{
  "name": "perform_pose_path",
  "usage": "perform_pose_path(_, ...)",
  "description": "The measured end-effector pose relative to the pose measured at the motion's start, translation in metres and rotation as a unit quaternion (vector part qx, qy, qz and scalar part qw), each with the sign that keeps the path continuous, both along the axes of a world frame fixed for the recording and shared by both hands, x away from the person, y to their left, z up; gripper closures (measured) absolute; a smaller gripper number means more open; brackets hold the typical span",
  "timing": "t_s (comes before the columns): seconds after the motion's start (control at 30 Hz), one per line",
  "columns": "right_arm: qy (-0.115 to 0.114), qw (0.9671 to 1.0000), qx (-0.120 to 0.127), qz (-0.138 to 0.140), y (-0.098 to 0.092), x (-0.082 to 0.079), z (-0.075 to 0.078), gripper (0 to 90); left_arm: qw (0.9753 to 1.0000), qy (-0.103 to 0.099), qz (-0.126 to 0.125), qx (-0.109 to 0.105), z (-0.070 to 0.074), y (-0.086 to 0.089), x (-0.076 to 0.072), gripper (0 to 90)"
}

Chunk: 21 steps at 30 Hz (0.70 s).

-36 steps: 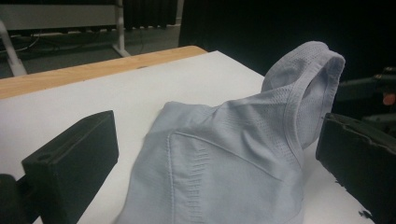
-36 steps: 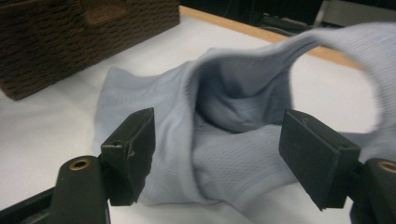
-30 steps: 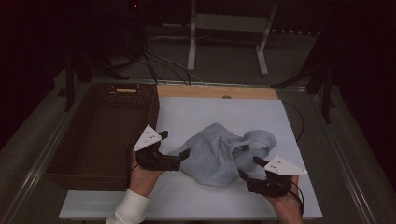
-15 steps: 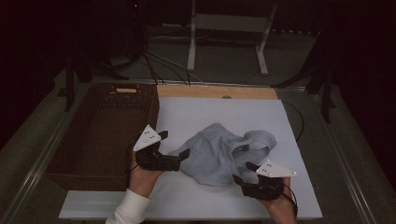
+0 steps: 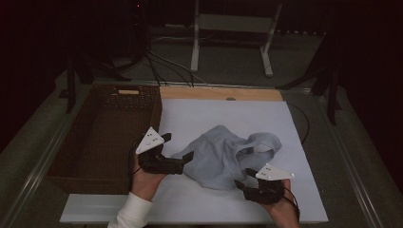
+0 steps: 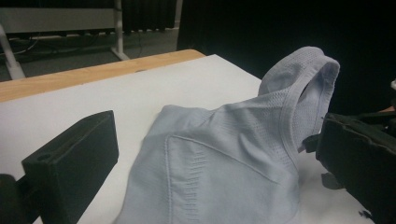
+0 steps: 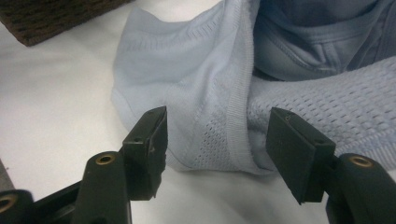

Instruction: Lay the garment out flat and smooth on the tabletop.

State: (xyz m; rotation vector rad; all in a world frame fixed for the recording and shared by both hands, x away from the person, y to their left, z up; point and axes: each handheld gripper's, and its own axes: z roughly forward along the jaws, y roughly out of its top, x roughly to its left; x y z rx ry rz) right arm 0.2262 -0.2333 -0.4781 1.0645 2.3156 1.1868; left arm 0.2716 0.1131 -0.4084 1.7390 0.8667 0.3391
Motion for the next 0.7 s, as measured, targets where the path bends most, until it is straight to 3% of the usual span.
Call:
perform_pose_path(0.37, 0.014, 0.9999, -0.008, -0.003, 0.004, 0.007, -0.009, 41.4, 1.0, 0.0, 0.0, 0.002, 0.0, 0.0, 0.0, 0.5)
perform_pose_path(0.7, 0.026, 0.9995, -0.02, 0.001, 0.006, 0.013, -0.015, 56.6, 1.0, 0.0, 0.0, 0.002, -0.001, 0.0, 0.0, 0.6)
